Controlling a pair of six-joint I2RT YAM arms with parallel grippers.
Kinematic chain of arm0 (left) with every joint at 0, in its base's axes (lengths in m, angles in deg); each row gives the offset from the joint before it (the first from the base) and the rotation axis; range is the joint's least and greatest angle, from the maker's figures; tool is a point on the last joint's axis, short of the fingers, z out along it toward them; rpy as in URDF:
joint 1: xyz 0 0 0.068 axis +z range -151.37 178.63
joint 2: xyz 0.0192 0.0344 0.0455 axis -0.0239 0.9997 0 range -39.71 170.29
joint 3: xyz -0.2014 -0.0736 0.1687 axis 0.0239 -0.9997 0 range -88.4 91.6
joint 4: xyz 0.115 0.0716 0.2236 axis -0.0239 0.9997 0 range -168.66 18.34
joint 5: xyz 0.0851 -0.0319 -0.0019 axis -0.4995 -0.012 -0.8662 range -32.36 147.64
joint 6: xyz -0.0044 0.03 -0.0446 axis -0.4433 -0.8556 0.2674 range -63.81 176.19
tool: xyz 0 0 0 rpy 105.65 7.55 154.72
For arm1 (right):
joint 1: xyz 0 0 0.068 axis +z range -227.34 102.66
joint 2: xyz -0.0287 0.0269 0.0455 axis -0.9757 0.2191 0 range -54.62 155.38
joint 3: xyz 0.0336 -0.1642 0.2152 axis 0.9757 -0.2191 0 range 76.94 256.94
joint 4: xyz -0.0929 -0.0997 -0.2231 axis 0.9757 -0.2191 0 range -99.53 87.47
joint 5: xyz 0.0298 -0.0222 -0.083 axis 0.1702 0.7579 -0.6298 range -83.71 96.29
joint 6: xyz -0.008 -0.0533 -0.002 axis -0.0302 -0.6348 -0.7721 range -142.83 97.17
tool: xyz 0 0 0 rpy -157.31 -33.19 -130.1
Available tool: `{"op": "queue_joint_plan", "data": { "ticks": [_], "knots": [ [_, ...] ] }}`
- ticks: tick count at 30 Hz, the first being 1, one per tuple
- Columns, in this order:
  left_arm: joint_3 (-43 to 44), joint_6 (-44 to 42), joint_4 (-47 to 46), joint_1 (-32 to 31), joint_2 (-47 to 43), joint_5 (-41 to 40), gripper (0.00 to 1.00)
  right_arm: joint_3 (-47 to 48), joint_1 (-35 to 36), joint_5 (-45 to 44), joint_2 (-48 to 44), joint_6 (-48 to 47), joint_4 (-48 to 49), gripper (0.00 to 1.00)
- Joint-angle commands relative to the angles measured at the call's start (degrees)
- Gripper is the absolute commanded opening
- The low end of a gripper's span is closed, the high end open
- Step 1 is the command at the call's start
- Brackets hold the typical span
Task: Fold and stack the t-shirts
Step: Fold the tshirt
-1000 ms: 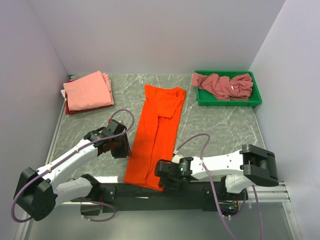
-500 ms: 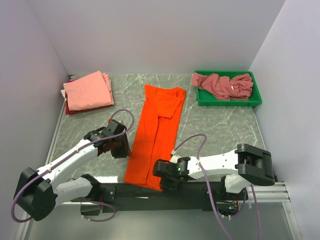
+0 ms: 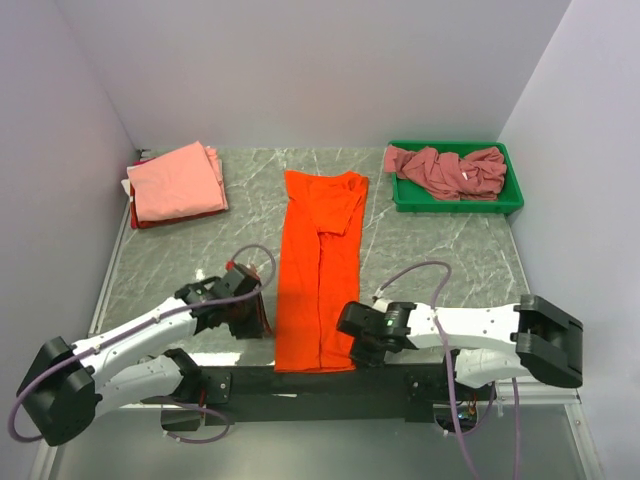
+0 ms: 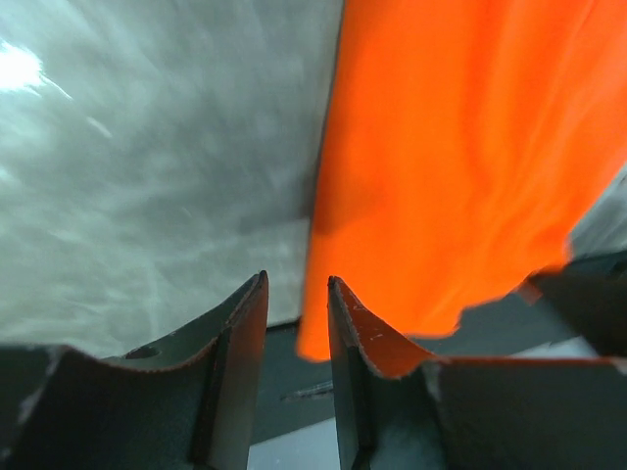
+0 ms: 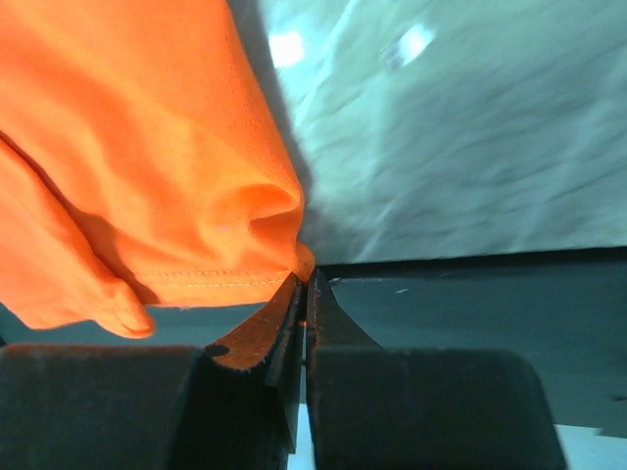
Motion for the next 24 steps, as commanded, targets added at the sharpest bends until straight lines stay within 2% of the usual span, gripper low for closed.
{"op": "queue_joint_plan", "data": {
  "ticks": [1, 7, 13, 18, 24],
  "knots": [
    [-2.8, 7.3, -5.1, -5.2, -0.6, 1.4, 0.36, -1.7, -3.4, -2.5, -4.1, -5.5, -4.4, 0.04],
    [-6.8, 15.2, -17.0, -12.1, 1.2, 5.4, 0.37, -2.6, -6.7, -2.1, -5.4, -10.0, -5.0, 0.05],
    [-7.6, 18.8, -21.3, -15.1, 4.1, 5.7, 0.37, -1.9, -6.8, -1.7, -5.3, -12.4, -5.0, 0.05],
    [-6.4, 21.2, -17.6, -18.3, 6.8, 3.6, 0.36, -2.4, -6.7, -0.9, -6.4, -12.6, -4.8, 0.05],
    [-4.5, 24.0, -11.7, -21.1, 6.1, -0.5, 0.34, -3.5, -6.7, 0.1, -8.5, -12.0, -3.7, 0.05]
  ]
}}
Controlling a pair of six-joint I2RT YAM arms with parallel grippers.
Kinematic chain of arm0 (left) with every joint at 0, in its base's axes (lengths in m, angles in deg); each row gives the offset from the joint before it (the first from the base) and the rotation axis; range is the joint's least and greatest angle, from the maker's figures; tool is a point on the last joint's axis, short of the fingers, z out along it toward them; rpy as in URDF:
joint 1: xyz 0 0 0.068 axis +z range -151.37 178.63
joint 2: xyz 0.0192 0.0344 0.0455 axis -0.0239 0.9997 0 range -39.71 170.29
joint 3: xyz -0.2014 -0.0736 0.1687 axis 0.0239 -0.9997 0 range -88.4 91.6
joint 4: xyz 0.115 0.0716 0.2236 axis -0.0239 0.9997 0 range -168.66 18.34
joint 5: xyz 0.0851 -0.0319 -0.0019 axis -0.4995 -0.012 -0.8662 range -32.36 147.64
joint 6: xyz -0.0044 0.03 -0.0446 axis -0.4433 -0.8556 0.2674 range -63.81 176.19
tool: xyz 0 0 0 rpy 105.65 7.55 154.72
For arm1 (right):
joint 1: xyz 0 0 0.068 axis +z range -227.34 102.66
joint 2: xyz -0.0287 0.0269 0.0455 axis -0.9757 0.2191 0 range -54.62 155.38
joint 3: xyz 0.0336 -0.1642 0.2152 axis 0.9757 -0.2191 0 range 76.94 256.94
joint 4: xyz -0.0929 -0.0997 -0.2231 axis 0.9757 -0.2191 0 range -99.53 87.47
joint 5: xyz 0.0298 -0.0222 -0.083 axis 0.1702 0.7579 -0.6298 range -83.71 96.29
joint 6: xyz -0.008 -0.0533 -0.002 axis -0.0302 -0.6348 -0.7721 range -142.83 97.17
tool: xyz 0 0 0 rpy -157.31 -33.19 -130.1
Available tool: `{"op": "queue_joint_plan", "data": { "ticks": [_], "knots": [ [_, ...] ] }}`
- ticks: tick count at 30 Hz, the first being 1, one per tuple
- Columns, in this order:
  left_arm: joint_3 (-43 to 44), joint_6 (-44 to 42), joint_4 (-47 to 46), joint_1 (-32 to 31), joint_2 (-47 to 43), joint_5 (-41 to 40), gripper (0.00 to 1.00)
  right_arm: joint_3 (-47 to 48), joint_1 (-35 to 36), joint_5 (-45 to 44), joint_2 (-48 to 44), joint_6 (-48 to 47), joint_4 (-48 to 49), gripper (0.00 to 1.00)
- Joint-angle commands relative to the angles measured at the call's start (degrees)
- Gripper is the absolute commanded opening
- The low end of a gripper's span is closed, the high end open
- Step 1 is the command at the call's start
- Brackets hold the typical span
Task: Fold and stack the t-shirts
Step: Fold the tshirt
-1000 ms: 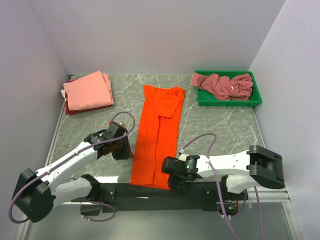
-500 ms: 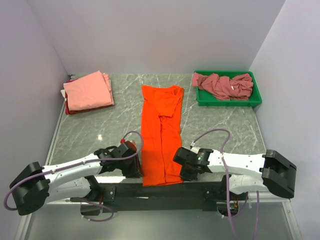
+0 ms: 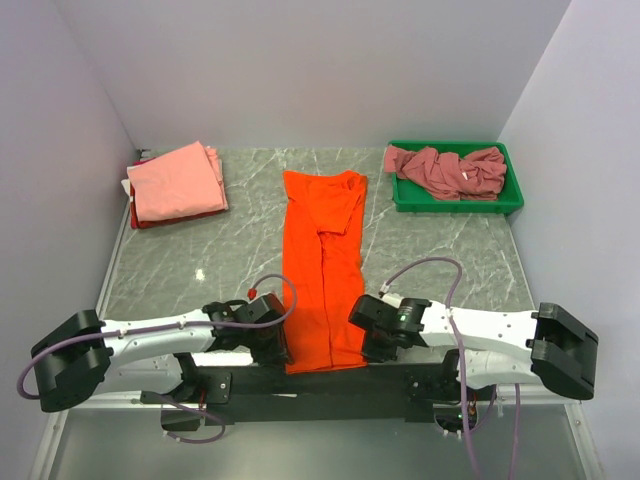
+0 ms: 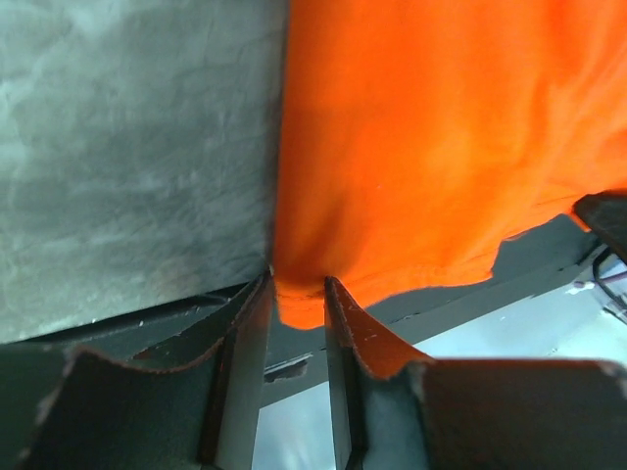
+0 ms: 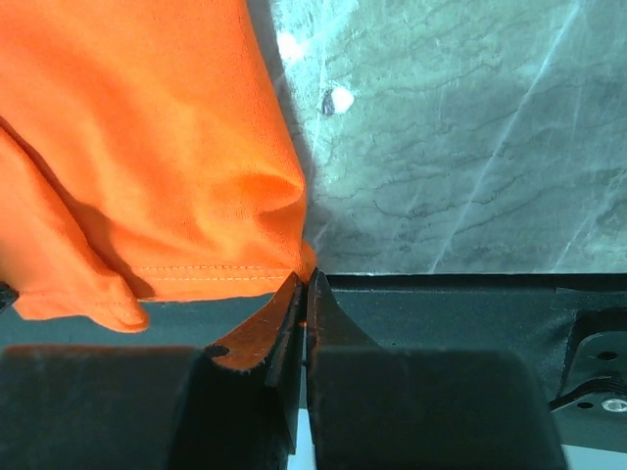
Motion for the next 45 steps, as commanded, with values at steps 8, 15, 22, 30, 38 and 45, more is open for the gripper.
{"op": "queue_joint_plan", "data": {
  "ticks": [8, 15, 22, 30, 38, 45],
  "knots": [
    [2.6, 3.7, 2.3, -3.5, 2.1, -2.2, 0.34, -1.0, 0.0, 0.5, -3.8, -0.2, 0.7, 0.06],
    [1.7, 3.8, -0.9, -4.4, 5.2, -0.1, 0.23, -0.7, 0.6, 1.0, -4.0, -0.7, 1.0, 0.06],
    [2.6, 4.9, 1.7, -4.8, 2.9, -2.7, 0.01, 0.6, 1.6, 1.7, -5.7, -1.6, -0.2, 0.04],
    [7.9, 6.5, 7.2, -4.8, -3.8, -9.8, 0.01, 6.4, 1.5, -1.4, -10.8, -3.1, -5.1, 0.00],
    [13.7, 3.2, 6.3, 0.3, -1.3, -12.2, 0.00, 12.8, -4.7, -3.7, -7.8, -12.8, -7.2, 0.00],
    [15.5, 0.5, 1.0, 5.3, 2.0, -12.1, 0.00, 16.7, -12.6, -3.8, -3.8, -22.7, -5.1, 0.00]
  ]
}}
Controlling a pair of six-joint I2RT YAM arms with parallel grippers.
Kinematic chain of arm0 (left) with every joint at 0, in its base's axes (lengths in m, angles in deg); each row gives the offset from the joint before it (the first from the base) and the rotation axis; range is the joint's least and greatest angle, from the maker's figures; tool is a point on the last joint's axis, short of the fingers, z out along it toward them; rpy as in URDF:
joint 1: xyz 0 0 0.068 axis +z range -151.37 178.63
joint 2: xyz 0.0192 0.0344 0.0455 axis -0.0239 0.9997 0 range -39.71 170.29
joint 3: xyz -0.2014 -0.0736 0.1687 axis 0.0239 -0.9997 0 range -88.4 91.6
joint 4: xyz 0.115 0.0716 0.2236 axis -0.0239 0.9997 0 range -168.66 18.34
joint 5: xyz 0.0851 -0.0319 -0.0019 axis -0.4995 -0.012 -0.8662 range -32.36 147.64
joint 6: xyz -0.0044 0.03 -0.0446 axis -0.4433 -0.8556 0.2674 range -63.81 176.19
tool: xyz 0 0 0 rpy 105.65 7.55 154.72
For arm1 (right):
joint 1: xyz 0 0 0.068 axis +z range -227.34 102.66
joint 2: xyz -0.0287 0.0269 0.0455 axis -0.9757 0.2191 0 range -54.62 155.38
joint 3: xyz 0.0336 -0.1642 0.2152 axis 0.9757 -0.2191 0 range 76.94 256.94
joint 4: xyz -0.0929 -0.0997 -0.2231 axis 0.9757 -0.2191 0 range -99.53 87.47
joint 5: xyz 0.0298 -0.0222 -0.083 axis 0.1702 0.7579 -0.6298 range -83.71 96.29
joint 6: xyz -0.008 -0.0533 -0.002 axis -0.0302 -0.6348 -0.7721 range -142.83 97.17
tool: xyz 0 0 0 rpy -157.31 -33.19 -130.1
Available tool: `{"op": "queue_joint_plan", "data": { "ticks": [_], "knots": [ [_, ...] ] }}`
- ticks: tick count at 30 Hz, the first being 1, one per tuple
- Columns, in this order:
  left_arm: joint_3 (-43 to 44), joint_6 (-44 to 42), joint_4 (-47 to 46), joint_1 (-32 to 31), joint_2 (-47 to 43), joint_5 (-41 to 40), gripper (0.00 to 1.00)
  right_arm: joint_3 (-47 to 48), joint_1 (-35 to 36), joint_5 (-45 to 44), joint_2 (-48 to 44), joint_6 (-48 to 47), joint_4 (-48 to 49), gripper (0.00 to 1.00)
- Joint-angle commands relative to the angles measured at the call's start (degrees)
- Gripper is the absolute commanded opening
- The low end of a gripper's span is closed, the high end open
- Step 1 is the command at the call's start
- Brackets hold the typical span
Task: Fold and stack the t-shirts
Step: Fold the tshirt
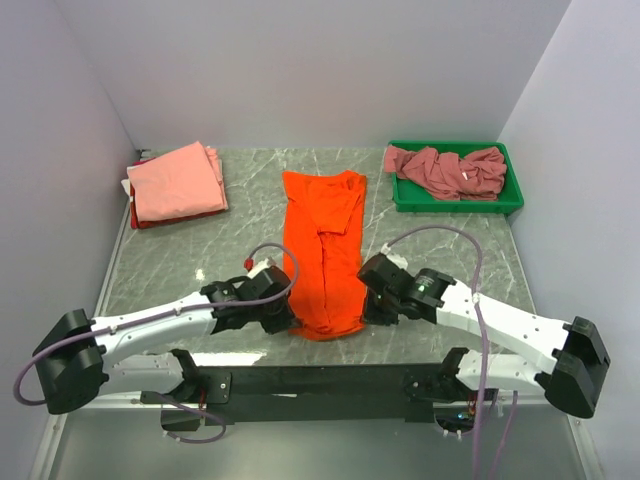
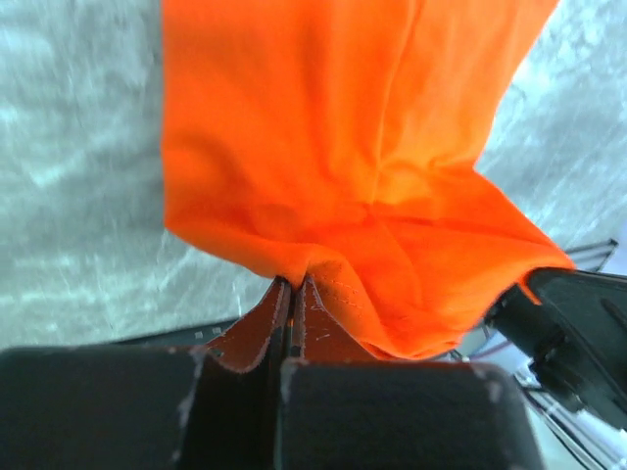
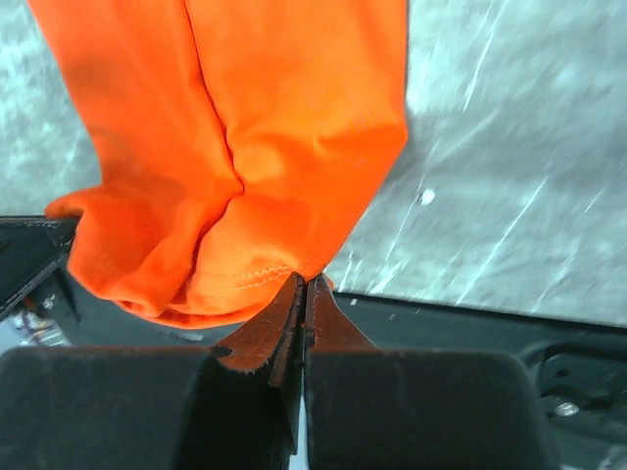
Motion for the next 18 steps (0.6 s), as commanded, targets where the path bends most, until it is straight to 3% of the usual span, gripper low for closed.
{"op": "queue_joint_plan", "data": {
  "ticks": [1, 7, 11, 18],
  "knots": [
    [3.7, -3.9, -3.0, 2.6, 2.5, -1.0, 0.01, 4.5, -3.8, -1.9, 2.4, -8.1, 0.7, 0.00],
    [7.9, -12.2, -4.6, 12.1, 5.8, 2.1, 0.01, 9.0, -9.6, -0.7, 8.9, -13.1, 2.5, 0.00],
    [11.0, -18.1, -8.6, 19.4, 12.7, 9.5, 0.01, 15.0, -14.2, 0.1, 16.5, -17.1, 3.1, 0.00],
    [21.9, -27.4, -8.2, 27.5, 25.0, 13.2, 0.01, 27.8, -20.4, 1.2, 30.3, -22.4, 3.2, 0.00]
  ]
}}
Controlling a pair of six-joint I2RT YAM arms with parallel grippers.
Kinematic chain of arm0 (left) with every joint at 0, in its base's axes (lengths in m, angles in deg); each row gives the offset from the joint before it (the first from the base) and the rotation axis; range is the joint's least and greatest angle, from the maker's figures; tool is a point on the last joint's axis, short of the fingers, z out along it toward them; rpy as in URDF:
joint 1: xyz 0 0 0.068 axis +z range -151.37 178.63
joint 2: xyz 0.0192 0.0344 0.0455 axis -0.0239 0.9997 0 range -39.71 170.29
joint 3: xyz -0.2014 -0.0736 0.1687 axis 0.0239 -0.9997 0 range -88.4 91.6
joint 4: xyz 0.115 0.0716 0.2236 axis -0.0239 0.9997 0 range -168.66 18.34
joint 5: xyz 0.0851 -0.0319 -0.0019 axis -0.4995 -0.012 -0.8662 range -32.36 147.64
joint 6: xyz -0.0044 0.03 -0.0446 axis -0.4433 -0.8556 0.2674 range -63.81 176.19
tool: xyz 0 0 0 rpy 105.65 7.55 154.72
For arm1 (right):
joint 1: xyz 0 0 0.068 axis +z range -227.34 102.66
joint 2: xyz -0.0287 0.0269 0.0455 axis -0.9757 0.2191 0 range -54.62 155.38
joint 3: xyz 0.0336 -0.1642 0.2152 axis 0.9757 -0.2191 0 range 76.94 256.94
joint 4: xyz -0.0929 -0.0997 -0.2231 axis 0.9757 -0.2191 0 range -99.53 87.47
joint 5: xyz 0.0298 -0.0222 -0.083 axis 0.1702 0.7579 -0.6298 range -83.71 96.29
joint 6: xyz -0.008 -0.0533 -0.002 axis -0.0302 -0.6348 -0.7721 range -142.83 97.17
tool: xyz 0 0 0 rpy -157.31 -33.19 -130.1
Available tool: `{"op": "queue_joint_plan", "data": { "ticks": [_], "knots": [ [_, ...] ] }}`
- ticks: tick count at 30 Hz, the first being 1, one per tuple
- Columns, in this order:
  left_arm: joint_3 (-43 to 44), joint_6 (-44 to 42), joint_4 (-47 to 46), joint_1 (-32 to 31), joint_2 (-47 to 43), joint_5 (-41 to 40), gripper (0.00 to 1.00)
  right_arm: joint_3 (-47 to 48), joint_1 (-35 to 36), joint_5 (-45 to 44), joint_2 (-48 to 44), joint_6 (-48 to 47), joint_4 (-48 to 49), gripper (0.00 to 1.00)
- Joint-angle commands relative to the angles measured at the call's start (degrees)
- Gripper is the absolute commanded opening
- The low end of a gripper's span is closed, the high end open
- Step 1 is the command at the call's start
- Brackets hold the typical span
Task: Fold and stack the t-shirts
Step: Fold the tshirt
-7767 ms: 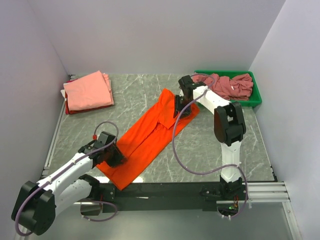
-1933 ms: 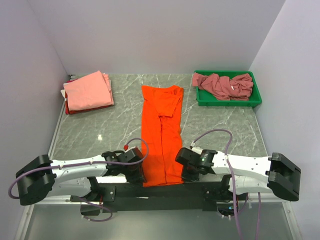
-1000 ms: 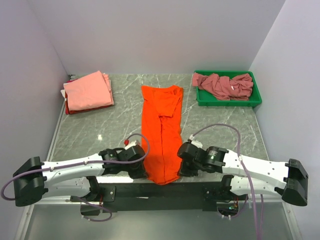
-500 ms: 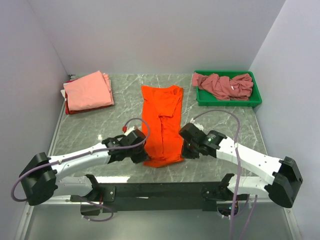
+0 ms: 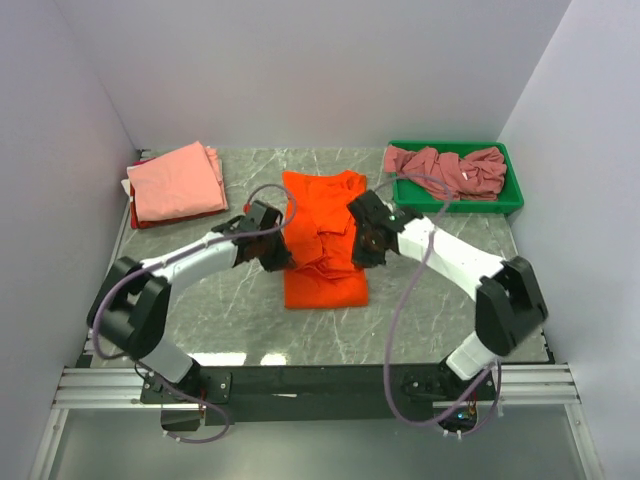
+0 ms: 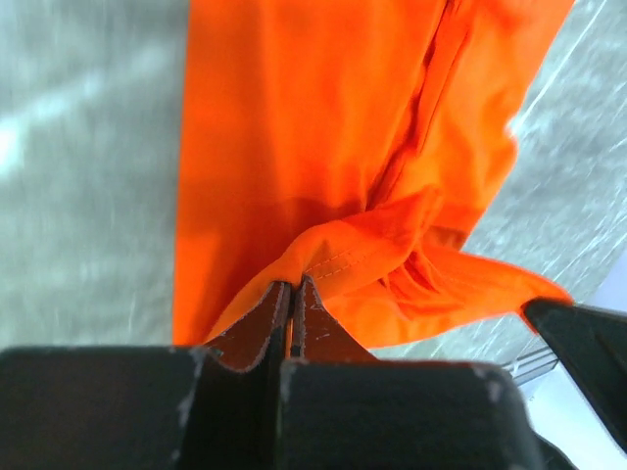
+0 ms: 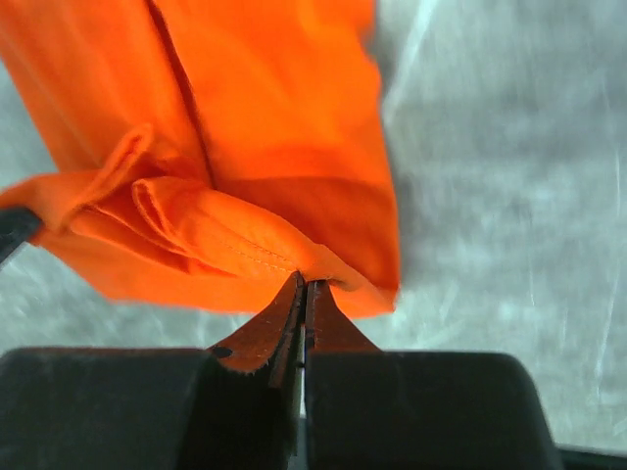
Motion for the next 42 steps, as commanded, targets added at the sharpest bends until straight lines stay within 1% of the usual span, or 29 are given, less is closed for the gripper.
{"op": "queue_joint_plan", "data": {
  "ticks": [1, 4, 5, 9, 18, 22, 23, 24, 25, 26, 27, 28, 30, 32, 34, 35, 36, 38, 42],
  "knots": [
    [5.3, -6.9, -2.1, 3.4, 2.9, 4.3, 0.01, 8.0, -3.0, 0.2, 5.9, -5.1, 0.7, 0.00],
    [7.9, -8.5, -3.2, 6.4, 7.2, 7.2, 0.01, 14.2, -4.6, 0.4, 12.9, -6.3, -0.7, 0.00],
    [9.6, -8.9, -3.2, 7.0, 8.2, 7.8, 0.00, 16.6, -5.0, 0.5, 14.1, -6.5, -1.0, 0.00],
    [14.0, -11.3, -2.8, 9.3, 13.1, 11.1, 0.01, 20.9, -6.5, 1.0, 18.6, -7.0, -3.1, 0.00],
    [16.4, -13.3, -4.5, 12.6, 19.0, 17.3, 0.01, 21.6, -9.1, 1.4, 21.3, -6.8, -3.7, 0.00],
    [16.3, -12.8, -3.7, 13.2, 19.1, 15.8, 0.01, 22.3, -9.6, 3.3, 22.9, -8.0, -3.3, 0.00],
    [16.3, -12.8, -3.3, 13.5, 19.1, 15.4, 0.07, 23.3, -9.7, 3.7, 23.2, -8.2, -3.3, 0.02],
    [16.6, -12.3, -2.7, 13.6, 19.1, 14.3, 0.14, 23.9, -9.9, 3.8, 23.6, -8.7, -3.7, 0.14],
    [17.0, -12.3, -1.4, 13.8, 19.2, 13.8, 0.21, 24.5, -9.9, 3.9, 23.8, -8.8, -4.0, 0.21],
    [17.2, -12.3, -1.0, 13.9, 19.0, 13.4, 0.37, 25.5, -10.0, 3.9, 23.8, -9.0, -4.2, 0.28],
    [17.3, -12.4, -0.5, 13.9, 18.3, 11.8, 0.44, 26.0, -9.9, 3.9, 23.0, -9.4, -4.6, 0.36],
    [17.3, -12.5, 0.0, 13.9, 17.8, 11.0, 0.51, 26.3, -9.8, 3.9, 22.4, -9.5, -4.7, 0.38],
    [17.0, -13.3, 0.2, 14.0, 16.5, 9.8, 0.60, 26.7, -9.9, 3.9, 20.9, -9.5, -4.9, 0.40],
    [16.3, -14.6, 0.1, 14.0, 14.5, 8.9, 0.63, 25.7, -9.5, 3.9, 18.2, -9.6, -4.9, 0.41],
    [14.9, -15.7, -0.2, 14.0, 12.5, 9.0, 0.63, 24.3, -9.0, 3.9, 15.4, -9.9, -4.2, 0.40],
    [14.2, -16.2, -0.9, 14.0, 11.8, 9.8, 0.63, 22.6, -8.3, 6.2, 14.7, -10.1, -3.9, 0.40],
    [13.5, -17.3, -1.4, 13.9, 11.2, 10.7, 0.62, 21.6, -7.7, 6.6, 13.6, -9.8, -3.0, 0.40],
    [11.2, -18.4, -2.2, 13.9, 10.1, 13.7, 0.61, 19.2, -5.9, 8.1, 12.9, -9.4, -2.1, 0.40],
    [7.7, -21.8, -2.2, 13.8, 9.2, 16.2, 0.60, 17.2, -2.4, 9.8, 13.8, -7.2, 0.1, 0.40]
  ]
}}
